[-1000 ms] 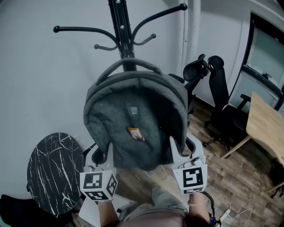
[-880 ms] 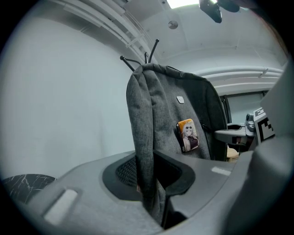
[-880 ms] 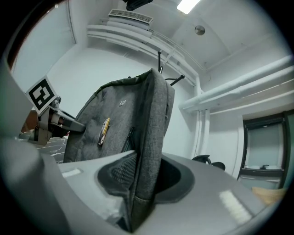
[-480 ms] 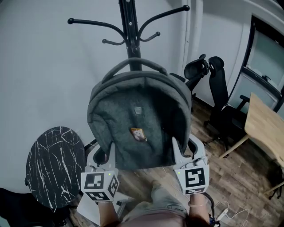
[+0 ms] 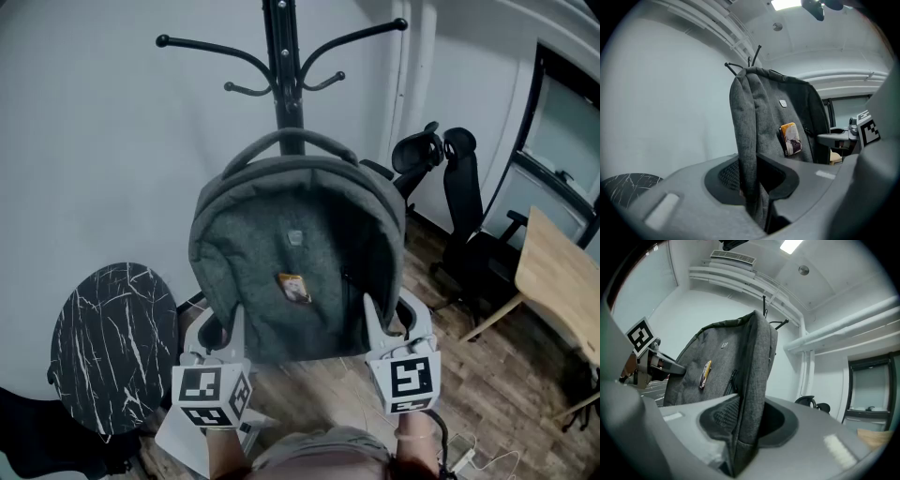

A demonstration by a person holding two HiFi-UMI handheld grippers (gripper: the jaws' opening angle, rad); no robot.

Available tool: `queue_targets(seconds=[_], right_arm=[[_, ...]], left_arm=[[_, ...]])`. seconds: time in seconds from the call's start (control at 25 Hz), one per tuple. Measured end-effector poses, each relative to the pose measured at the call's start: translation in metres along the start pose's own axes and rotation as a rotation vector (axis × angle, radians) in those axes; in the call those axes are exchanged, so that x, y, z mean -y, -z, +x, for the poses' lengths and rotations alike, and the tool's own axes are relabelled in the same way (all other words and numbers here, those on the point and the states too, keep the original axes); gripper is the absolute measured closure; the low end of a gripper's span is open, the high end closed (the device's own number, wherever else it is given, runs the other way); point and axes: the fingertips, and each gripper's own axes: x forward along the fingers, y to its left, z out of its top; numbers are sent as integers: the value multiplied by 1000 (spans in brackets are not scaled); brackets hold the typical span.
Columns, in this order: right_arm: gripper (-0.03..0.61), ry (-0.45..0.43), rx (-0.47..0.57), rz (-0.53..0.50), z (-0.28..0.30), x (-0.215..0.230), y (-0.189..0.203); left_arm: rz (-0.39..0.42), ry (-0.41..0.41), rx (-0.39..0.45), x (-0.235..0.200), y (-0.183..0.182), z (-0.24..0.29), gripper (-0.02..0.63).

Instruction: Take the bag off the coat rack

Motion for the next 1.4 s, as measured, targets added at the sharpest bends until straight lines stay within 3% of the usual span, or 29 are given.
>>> queue_targets(seconds=[1.4], right_arm=[[476,-119,-54,19,-72,11,21]], left_arm=[[-40,-94,-67,61,22,-71,538]])
